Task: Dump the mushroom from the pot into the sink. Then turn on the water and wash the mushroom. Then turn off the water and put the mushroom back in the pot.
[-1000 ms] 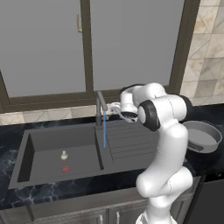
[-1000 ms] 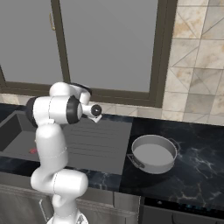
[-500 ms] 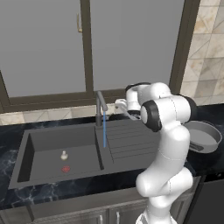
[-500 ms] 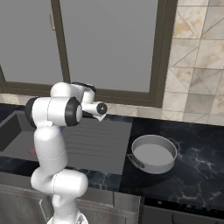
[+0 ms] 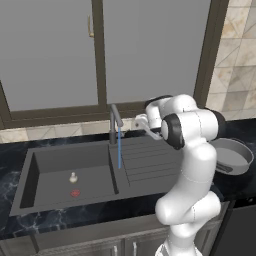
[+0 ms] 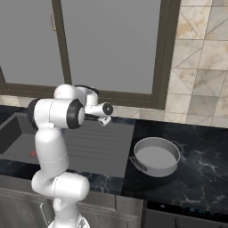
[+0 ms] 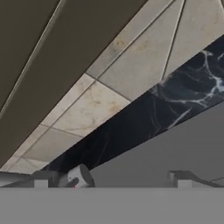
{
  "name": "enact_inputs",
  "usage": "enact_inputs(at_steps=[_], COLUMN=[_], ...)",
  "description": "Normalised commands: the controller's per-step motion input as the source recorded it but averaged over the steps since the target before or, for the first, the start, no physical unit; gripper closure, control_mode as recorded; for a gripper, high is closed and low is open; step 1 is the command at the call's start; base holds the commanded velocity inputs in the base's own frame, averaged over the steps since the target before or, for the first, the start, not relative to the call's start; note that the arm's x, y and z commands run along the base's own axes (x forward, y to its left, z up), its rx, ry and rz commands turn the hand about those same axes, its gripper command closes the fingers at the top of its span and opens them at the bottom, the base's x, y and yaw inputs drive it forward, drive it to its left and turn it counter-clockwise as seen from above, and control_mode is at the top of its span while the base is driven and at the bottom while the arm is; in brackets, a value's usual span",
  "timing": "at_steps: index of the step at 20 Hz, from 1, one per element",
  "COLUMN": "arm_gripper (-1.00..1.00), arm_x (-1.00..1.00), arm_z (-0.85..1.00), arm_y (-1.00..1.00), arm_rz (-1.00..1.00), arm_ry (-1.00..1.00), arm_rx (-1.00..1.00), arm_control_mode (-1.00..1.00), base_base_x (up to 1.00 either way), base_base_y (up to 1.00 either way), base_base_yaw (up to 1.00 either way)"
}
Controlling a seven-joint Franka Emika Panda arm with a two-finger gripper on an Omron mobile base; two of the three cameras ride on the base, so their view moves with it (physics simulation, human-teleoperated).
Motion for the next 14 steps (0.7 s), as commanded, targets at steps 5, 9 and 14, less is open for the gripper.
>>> enact_inputs(at_steps=[5,9,14], arm_gripper=[-1.0,-1.0,-1.0], arm_x=[0.0,0.0,0.04], arm_z=[-0.18,-0.1,-0.04], arm_y=[0.0,0.0,0.0], arm_rz=[0.0,0.0,0.0], arm_ry=[0.2,0.15,0.08], arm_rx=[0.0,0.0,0.0], arm_control_mode=[-1.0,-1.0,-1.0], base_base_x=[0.0,0.0,0.0], base_base_y=[0.0,0.0,0.0], base_base_yaw=[0.0,0.0,0.0])
